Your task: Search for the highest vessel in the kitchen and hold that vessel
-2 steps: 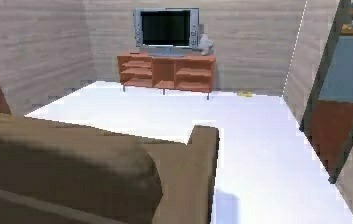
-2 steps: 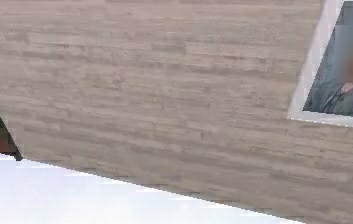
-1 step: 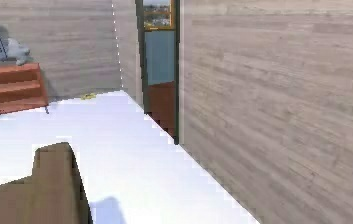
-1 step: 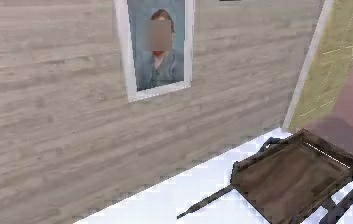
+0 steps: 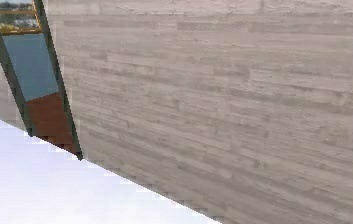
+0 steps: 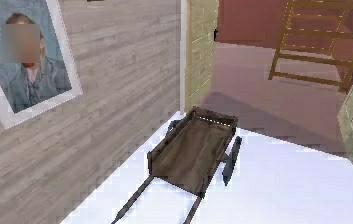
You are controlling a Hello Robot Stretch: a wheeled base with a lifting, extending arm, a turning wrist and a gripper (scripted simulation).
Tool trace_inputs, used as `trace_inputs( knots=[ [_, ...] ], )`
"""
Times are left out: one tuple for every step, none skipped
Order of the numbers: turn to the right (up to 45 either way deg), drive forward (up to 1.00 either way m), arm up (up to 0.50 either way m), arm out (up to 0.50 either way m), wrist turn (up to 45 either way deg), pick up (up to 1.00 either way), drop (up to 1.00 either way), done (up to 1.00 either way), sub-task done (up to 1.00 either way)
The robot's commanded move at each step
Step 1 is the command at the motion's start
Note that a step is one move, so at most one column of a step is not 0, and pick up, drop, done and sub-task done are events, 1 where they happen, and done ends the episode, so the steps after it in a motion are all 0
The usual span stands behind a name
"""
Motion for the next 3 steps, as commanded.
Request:
trace_inputs(
  knots=[
    [0.0,0.30,0.00,0.00,0.0,0.00,0.00,0.00,0.00],
    [-45.0,0.00,0.00,0.00,0.0,0.00,0.00,0.00,0.00],
    [-6.0,0.00,0.00,0.00,0.0,0.00,0.00,0.00,0.00]
  ],
)
